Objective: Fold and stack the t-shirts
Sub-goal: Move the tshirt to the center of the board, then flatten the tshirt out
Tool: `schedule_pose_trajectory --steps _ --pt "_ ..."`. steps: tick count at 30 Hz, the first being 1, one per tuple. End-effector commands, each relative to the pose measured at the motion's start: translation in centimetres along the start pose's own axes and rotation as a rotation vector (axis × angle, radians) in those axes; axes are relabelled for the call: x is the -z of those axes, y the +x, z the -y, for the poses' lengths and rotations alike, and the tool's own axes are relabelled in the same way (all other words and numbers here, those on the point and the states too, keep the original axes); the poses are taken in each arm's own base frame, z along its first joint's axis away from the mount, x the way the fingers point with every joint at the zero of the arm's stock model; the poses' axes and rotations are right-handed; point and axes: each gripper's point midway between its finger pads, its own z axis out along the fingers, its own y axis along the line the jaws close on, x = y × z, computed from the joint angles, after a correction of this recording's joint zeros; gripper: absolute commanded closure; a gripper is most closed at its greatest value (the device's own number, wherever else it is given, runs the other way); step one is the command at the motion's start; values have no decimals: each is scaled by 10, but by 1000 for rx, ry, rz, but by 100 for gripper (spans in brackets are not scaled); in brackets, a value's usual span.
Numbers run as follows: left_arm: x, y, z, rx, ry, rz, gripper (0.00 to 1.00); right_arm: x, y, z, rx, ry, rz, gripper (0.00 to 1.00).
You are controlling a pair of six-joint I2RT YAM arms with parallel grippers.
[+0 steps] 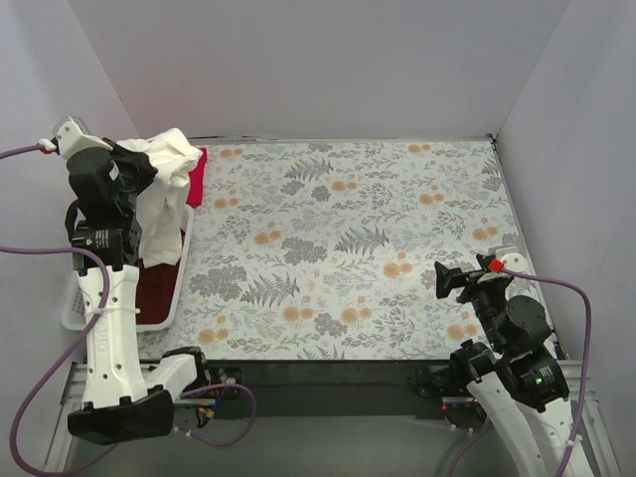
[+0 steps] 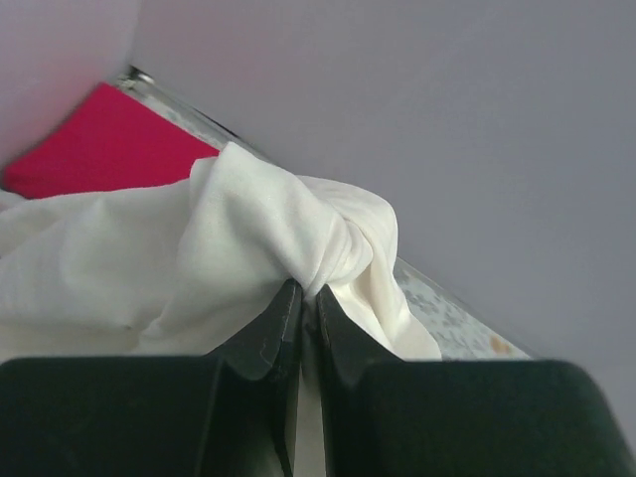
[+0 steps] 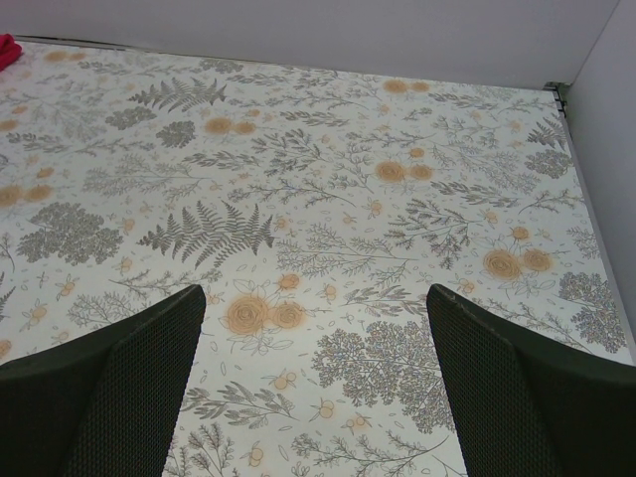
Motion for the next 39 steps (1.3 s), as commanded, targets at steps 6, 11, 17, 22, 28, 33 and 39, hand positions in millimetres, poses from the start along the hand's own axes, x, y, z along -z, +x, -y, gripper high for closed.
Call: schedule_pose_trajectory --steps 6,11,17,22,28,33,39 --pt "56 5 158 136 650 -137 100 0 -14 -1 -2 -8 52 2" --pt "75 46 225 143 826 -254 100 1 -15 0 -3 -3 57 2" --pt "113 145 269 55 916 -433 75 2 -20 0 -3 -3 63 2" --pt "140 220 267 -45 923 -563 27 -2 -28 -10 4 -51 11 2" --pt "121 268 214 -106 748 -614 23 -17 -18 -39 -37 -180 -118 2" --pt "96 309 163 -244 580 -629 23 -39 13 -50 -99 -184 -291 1" --pt "32 355 119 -254 407 -712 23 -60 53 -76 -186 -251 -514 10"
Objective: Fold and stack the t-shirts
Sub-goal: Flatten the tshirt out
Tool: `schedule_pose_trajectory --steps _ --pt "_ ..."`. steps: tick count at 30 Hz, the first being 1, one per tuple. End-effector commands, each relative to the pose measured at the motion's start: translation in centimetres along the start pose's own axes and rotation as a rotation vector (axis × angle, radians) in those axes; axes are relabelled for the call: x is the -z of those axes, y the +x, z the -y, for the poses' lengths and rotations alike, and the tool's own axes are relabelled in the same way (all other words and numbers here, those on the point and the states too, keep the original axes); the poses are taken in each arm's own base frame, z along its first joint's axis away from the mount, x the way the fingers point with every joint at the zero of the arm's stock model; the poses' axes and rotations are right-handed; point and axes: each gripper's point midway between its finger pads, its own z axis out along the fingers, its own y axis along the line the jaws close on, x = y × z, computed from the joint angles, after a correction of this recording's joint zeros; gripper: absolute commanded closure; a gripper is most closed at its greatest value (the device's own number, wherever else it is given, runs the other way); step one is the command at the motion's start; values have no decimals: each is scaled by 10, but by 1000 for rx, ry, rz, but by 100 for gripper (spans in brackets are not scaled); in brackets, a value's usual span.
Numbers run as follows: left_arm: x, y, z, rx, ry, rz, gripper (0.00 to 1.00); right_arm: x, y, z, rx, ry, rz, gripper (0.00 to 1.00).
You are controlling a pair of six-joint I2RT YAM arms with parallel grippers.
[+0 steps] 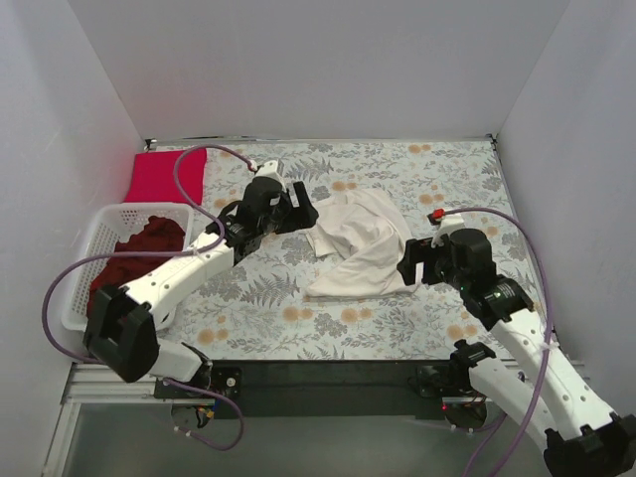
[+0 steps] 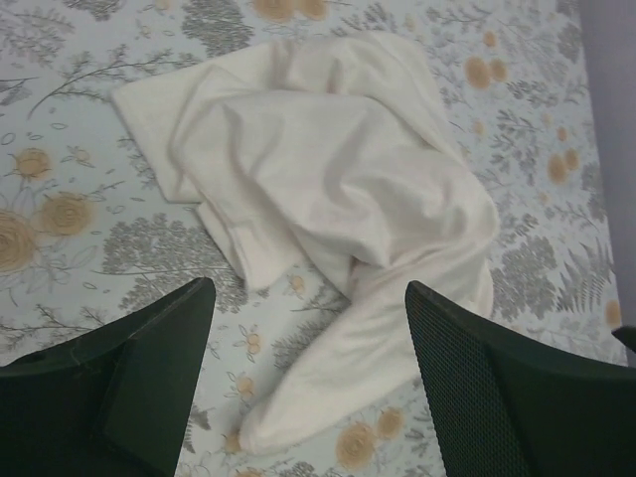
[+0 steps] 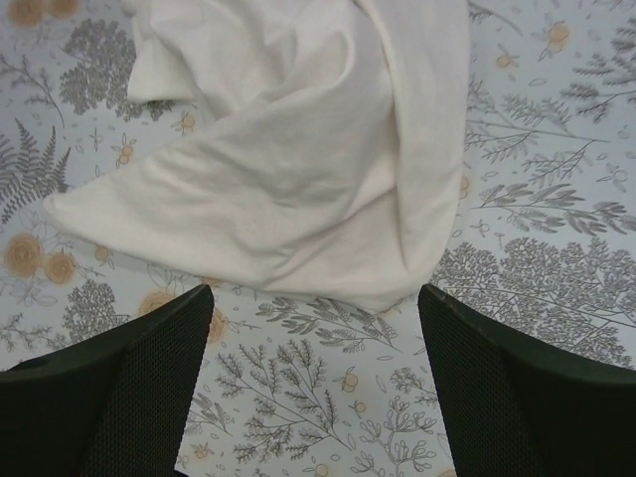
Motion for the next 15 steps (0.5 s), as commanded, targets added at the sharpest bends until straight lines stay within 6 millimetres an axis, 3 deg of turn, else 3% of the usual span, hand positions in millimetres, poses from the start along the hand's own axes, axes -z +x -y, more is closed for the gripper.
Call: schedule_pose_trajectory --steps 1,3,6,7,8,10,12,14,15 --pt "-33 0 -52 56 -98 -30 23 -15 -10 -27 -74 -119 -46 11" --pt "-57 6 -63 75 -92 -63 23 -28 4 -32 -108 -146 -116 12" --pt "-82 1 -60 60 -59 -83 23 -46 22 -24 -138 -96 -188 12" --pt "-97 13 -68 55 -73 -126 23 -49 28 -21 -143 -79 -207 12" --pt "-105 1 -58 46 -42 -112 23 -53 30 -19 -145 -63 -211 11" --pt "-124 12 -62 22 -33 -157 23 -61 40 -16 -156 -46 -247 11" --pt "-137 6 -59 6 -21 -157 23 -69 47 -14 -172 -36 -270 12" --pt "-152 18 -67 -12 -40 -193 23 -74 50 -13 -184 -32 -276 12" --pt "-157 13 -64 -17 -32 -187 23 -78 53 -13 -198 -27 -285 12"
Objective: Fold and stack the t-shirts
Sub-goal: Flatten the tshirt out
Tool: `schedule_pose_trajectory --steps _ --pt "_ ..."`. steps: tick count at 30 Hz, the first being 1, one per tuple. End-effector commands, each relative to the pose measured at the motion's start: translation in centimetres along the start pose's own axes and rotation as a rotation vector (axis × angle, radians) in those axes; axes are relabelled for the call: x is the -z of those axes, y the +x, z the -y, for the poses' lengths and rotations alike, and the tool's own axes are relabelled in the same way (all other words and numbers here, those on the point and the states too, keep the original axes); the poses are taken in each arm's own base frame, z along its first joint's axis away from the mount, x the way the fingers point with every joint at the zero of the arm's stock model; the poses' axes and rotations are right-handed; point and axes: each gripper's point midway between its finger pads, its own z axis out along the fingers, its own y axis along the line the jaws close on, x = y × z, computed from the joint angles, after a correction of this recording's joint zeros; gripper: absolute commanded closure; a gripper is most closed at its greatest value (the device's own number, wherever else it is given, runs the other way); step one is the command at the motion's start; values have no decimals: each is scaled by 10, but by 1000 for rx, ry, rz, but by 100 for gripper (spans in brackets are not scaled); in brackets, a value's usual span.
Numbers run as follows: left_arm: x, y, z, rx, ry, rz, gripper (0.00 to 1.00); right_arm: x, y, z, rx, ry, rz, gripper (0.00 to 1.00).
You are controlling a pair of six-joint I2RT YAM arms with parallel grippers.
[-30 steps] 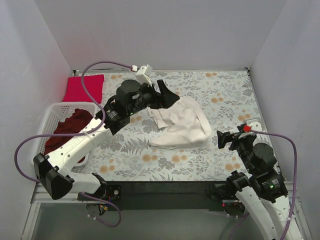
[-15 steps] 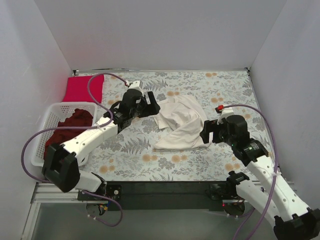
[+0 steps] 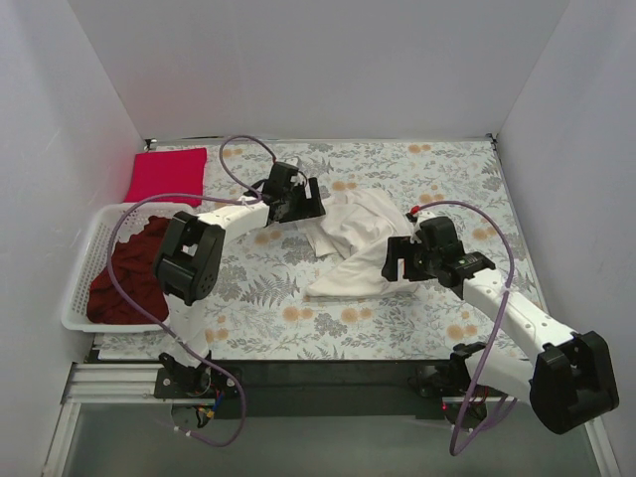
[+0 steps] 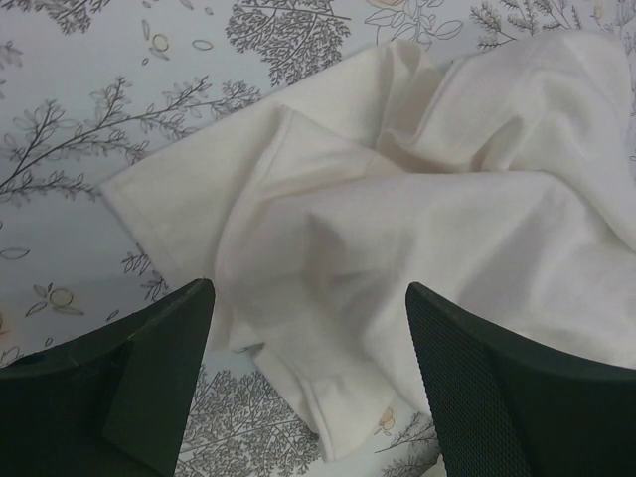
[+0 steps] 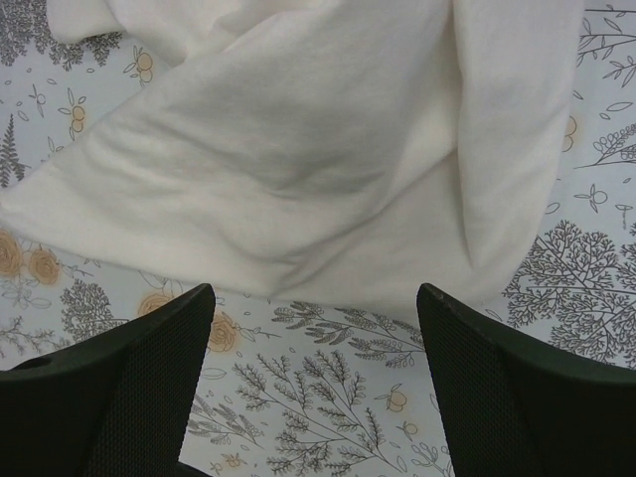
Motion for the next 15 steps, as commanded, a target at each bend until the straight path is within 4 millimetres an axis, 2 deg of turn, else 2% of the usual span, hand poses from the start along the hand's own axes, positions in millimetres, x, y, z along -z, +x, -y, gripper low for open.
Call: schedule_pose_trajectory --steps 1,5,7,9,10,11,12,13,14,15 --pt "-4 -25 20 -61 69 42 23 -11 -14 -1 -42 -7 52 12" --pt "-21 -13 14 -67 63 -1 26 -28 -6 4 -76 -4 18 12" --pt "-26 0 11 -57 60 -45 34 -35 -5 4 -89 -8 13 12" --pt "-25 7 9 -42 63 -67 42 -45 6 8 -100 -2 -26 15" --pt "-24 14 6 -35 60 -85 54 -49 6 8 -107 -5 -27 16" --pt "-22 19 6 -30 63 -96 60 -55 13 9 -111 -7 -56 19" --pt "-20 22 5 -25 62 -101 65 -58 14 9 -108 -12 -61 28" --pt "-11 24 3 -24 59 -101 72 -61 12 9 -105 -16 -61 31" --pt "-5 24 2 -26 50 -95 86 -65 15 13 -95 -7 -76 36" --pt "2 20 0 -29 39 -83 97 -66 12 17 -94 3 -75 54"
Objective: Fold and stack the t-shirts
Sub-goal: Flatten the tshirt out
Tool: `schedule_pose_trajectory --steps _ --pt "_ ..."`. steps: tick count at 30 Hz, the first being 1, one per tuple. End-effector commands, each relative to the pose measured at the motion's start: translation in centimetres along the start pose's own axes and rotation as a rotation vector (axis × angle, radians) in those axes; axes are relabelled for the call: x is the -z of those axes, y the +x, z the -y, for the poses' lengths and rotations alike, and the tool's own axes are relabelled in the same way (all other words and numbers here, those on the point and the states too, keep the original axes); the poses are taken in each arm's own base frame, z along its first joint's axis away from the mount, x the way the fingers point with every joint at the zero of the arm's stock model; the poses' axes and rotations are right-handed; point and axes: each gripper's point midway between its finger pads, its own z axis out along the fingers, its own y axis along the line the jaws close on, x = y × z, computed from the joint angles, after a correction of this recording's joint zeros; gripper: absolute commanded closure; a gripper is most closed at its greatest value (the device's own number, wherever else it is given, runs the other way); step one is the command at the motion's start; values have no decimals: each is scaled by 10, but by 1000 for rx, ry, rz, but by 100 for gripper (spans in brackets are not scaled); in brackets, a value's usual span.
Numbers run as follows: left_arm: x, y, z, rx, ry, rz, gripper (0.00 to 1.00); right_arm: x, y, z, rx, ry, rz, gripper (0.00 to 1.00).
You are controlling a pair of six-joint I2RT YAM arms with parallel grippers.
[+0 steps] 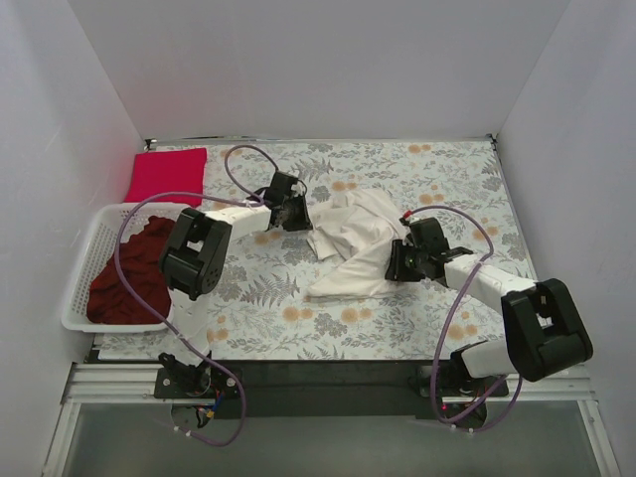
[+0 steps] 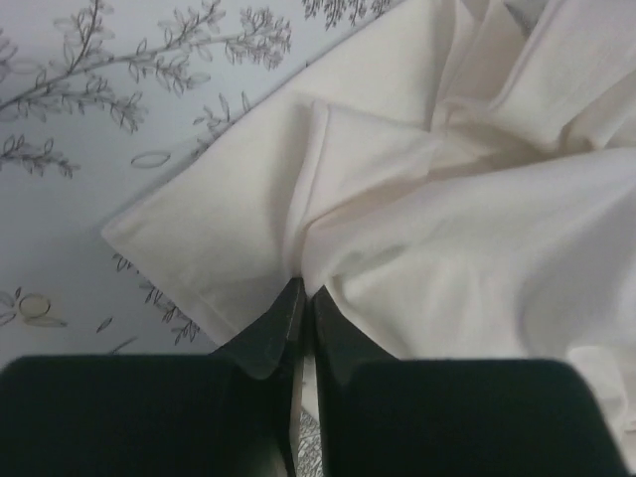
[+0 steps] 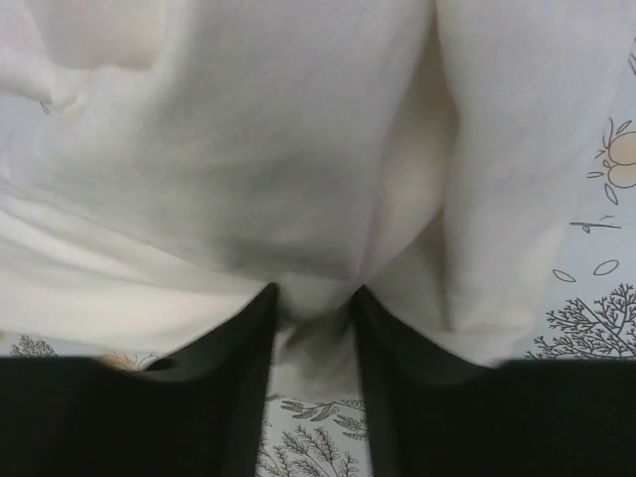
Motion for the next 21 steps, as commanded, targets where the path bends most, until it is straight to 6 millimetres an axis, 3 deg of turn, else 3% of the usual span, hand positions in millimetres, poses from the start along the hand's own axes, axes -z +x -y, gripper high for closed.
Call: schedule_pose_trajectory --steps 1,3,4,7,8,9,12,13,14,15,16,18,19,21 --pt "47 -4 5 -13 -3 22 100 -5 -25 -3 3 -24 57 68" --pt "69 -14 -4 -1 -45 63 100 -2 -40 10 -6 11 82 96" --pt "95 -26 1 -4 -47 114 100 6 -62 11 -5 24 127 99" --pt "134 -25 -4 -10 -87 153 100 32 -106 31 -6 109 236 99" --pt "157 -29 -2 -7 -91 199 100 50 -135 29 4 118 300 99" --pt "170 -27 3 -1 -72 205 100 59 -150 37 19 156 333 99" --pt "208 4 21 32 17 171 100 84 -192 32 42 177 392 99" --pt "215 18 28 70 56 136 100 84 -198 30 50 172 383 93" --pt "233 25 38 81 105 152 100 92 -210 26 56 166 403 78" --pt "229 53 37 94 121 88 94 93 -209 25 55 167 388 68" --pt "235 66 44 108 168 59 69 93 -210 24 50 164 387 59" --pt "240 96 45 161 205 14 49 93 -203 21 46 146 372 41" --pt "240 105 42 176 208 6 33 93 -200 22 41 146 370 38" --pt "246 107 36 215 204 42 24 88 -183 13 43 86 334 35"
